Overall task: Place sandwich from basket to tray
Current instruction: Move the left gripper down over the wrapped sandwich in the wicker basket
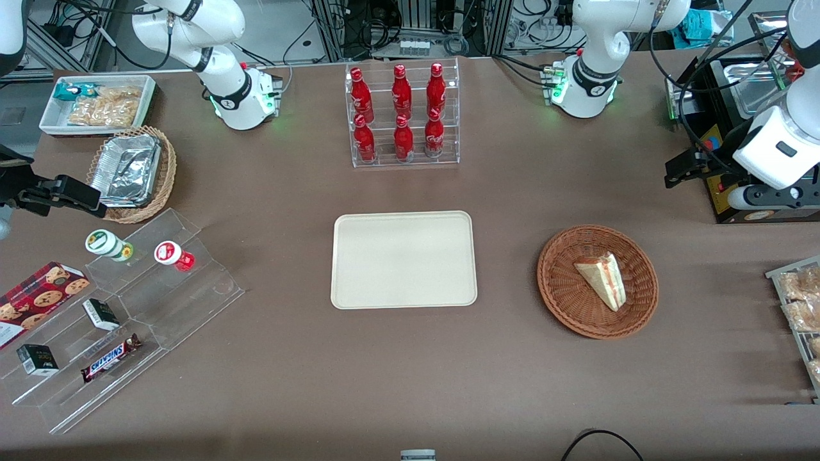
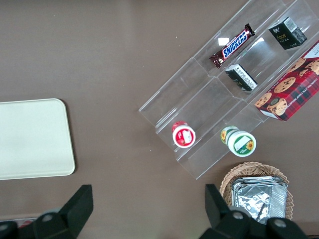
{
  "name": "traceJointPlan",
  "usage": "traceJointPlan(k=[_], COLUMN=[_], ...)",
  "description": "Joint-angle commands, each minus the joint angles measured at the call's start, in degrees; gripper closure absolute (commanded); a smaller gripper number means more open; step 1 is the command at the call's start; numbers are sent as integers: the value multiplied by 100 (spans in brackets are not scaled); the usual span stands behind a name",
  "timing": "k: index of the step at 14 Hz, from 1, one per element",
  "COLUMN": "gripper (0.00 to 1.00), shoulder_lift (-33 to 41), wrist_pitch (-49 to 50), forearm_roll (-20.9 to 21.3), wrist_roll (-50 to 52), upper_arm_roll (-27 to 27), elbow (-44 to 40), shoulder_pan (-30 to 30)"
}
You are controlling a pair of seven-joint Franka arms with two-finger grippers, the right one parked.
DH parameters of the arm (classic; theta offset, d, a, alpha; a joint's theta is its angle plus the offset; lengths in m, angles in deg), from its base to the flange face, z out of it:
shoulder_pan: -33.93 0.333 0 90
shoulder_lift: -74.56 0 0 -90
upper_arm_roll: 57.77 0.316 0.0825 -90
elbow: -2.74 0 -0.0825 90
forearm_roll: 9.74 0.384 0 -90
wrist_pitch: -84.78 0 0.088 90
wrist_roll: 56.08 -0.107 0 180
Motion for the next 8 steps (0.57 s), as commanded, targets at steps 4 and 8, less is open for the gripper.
traceJointPlan(k=[4,8], gripper=[0,0], shoulder_lift=[-193,-97], wrist_pitch=[-249,-1704], forearm_roll=[163,163], wrist_roll=[-30,-21], upper_arm_roll=[50,59], elbow=[429,1824], shoulder_pan=[-124,-124])
